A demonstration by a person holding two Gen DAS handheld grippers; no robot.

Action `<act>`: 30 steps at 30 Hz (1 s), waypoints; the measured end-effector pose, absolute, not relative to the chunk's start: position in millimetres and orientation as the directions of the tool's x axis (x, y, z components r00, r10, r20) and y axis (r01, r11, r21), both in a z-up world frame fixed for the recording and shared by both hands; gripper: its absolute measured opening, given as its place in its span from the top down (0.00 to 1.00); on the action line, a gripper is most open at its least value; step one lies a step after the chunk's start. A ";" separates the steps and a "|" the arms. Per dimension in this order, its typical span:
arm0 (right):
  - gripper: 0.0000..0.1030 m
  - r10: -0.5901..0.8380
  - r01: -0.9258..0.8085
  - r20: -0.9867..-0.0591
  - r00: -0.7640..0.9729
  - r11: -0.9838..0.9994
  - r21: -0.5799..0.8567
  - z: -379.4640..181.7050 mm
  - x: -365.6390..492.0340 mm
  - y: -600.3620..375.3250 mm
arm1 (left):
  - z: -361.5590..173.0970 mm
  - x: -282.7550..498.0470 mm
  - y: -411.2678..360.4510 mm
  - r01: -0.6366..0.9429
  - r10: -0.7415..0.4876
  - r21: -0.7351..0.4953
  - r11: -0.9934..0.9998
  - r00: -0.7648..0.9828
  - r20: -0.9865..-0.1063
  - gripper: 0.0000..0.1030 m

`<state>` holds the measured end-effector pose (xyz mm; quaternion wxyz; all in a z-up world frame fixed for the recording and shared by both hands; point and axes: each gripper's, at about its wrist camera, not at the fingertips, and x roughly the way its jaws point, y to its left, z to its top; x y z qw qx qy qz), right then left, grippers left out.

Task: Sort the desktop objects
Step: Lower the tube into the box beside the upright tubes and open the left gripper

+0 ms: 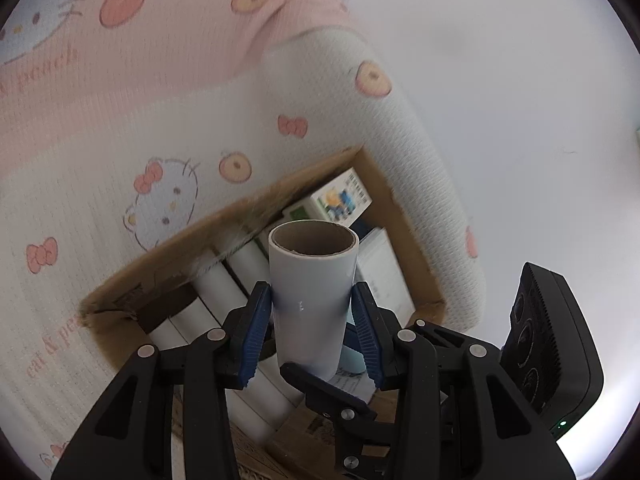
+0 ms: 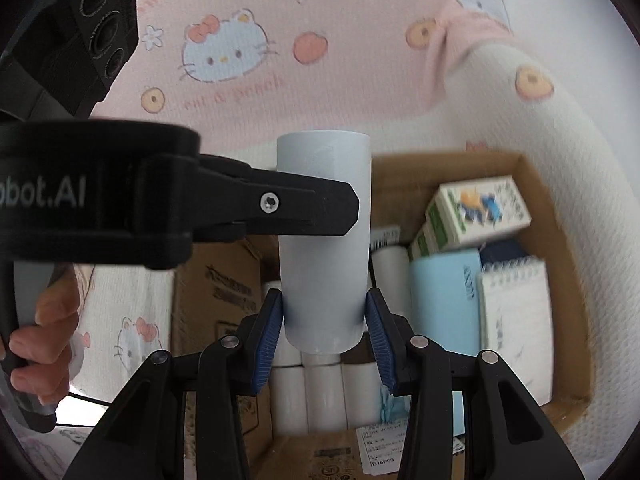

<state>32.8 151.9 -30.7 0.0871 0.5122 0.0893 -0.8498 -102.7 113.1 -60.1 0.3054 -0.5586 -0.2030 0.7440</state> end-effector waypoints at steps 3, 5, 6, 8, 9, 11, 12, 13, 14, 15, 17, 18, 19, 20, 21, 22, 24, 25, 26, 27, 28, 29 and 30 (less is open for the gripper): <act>0.61 -0.064 0.228 -0.901 -0.429 -0.973 -0.039 -41.9 27.8 157.3 | -71.5 -102.9 115.7 -0.183 0.658 -0.633 -0.752 -0.157 -0.737 0.56; 0.62 -0.079 0.225 -0.913 -0.401 -0.974 -0.014 -49.8 25.5 159.3 | -77.3 -103.7 115.0 -0.162 0.639 -0.620 -0.768 -0.139 -0.756 0.56; 0.62 -0.082 0.223 -0.917 -0.390 -0.975 -0.008 -52.1 25.2 159.8 | -80.8 -103.6 116.1 -0.155 0.636 -0.618 -0.771 -0.125 -0.761 0.56; 0.62 -0.075 0.222 -0.929 -0.362 -0.975 -0.008 -59.5 25.5 161.8 | -88.6 -103.4 117.7 -0.125 0.633 -0.622 -0.773 -0.092 -0.768 0.57; 0.62 -0.071 0.223 -0.933 -0.353 -0.975 -0.010 -62.1 25.5 162.4 | -93.1 -103.5 119.1 -0.115 0.632 -0.622 -0.774 -0.079 -0.771 0.57; 0.62 -0.075 0.206 -0.940 -0.334 -0.979 0.004 -67.3 24.8 166.5 | -96.1 -105.4 124.6 -0.117 0.623 -0.614 -0.780 -0.068 -0.779 0.57; 0.62 -0.079 0.198 -0.942 -0.327 -0.980 0.014 -68.4 23.9 168.9 | -97.7 -105.5 125.5 -0.102 0.624 -0.617 -0.780 -0.064 -0.779 0.57; 0.61 -0.080 0.188 -0.945 -0.318 -0.982 0.020 -69.1 22.9 171.1 | -99.1 -106.0 126.6 -0.088 0.627 -0.622 -0.778 -0.059 -0.777 0.57; 0.61 -0.077 0.174 -0.948 -0.307 -0.985 0.024 -69.6 22.4 173.4 | -100.9 -106.2 128.2 -0.073 0.629 -0.626 -0.777 -0.045 -0.776 0.57; 0.62 -0.077 0.162 -0.951 -0.298 -0.986 0.029 -70.1 22.4 174.9 | -102.9 -106.0 129.1 -0.063 0.629 -0.627 -0.777 -0.039 -0.776 0.57; 0.62 -0.078 0.142 -0.953 -0.292 -0.989 0.038 -71.1 23.6 177.9 | -104.8 -105.5 132.8 -0.071 0.626 -0.623 -0.779 -0.038 -0.779 0.57; 0.62 -0.077 0.135 -0.954 -0.291 -0.990 0.039 -72.3 23.5 179.6 | -106.5 -105.5 135.0 -0.076 0.621 -0.618 -0.783 -0.038 -0.783 0.57; 0.62 -0.077 0.125 -0.955 -0.287 -0.991 0.043 -74.9 22.4 181.6 | -107.9 -106.1 137.2 -0.079 0.613 -0.609 -0.789 -0.039 -0.789 0.57; 0.62 -0.083 0.117 -0.955 -0.283 -0.992 0.052 -77.3 20.9 183.5 | -109.9 -107.3 139.3 -0.081 0.604 -0.600 -0.796 -0.039 -0.796 0.57; 0.62 -0.094 0.102 -0.956 -0.276 -0.992 0.068 -80.3 18.5 186.6 | -111.6 -109.0 141.2 -0.078 0.597 -0.593 -0.801 -0.034 -0.802 0.57; 0.62 -0.102 0.090 -0.958 -0.267 -0.993 0.081 -83.0 15.9 189.4 | -113.3 -110.8 142.9 -0.073 0.594 -0.591 -0.803 -0.028 -0.804 0.57; 0.62 -0.096 0.072 -0.959 -0.265 -0.994 0.079 -86.4 11.2 193.4 | -117.1 -113.3 141.9 -0.047 0.606 -0.605 -0.795 -0.011 -0.796 0.60; 0.62 -0.088 0.062 -0.960 -0.265 -0.995 0.074 -87.9 8.5 195.6 | -118.8 -114.7 140.3 -0.030 0.615 -0.614 -0.788 -0.005 -0.789 0.61; 0.62 -0.091 0.053 -0.962 -0.258 -0.995 0.080 -90.2 5.5 198.1 | -118.5 -115.0 139.1 -0.021 0.618 -0.618 -0.786 -0.008 -0.786 0.61; 0.62 -0.097 0.043 -0.963 -0.250 -0.995 0.089 -92.7 2.3 200.9 | -116.6 -114.9 137.7 -0.018 0.614 -0.614 -0.789 -0.018 -0.789 0.61; 0.62 -0.096 0.029 -0.965 -0.244 -0.995 0.091 -95.0 -0.6 203.3 | -114.0 -114.8 137.3 -0.028 0.600 -0.599 -0.800 -0.029 -0.800 0.61; 0.62 -0.087 0.023 -0.967 -0.239 -0.996 0.084 -97.4 -3.7 204.8 | -109.8 -114.9 136.9 -0.051 0.577 -0.575 -0.816 -0.050 -0.815 0.61; 0.62 -0.076 0.020 -0.969 -0.234 -0.997 0.073 -99.7 -6.7 205.2 | -106.7 -115.6 135.7 -0.067 0.559 -0.555 -0.829 -0.071 -0.826 0.61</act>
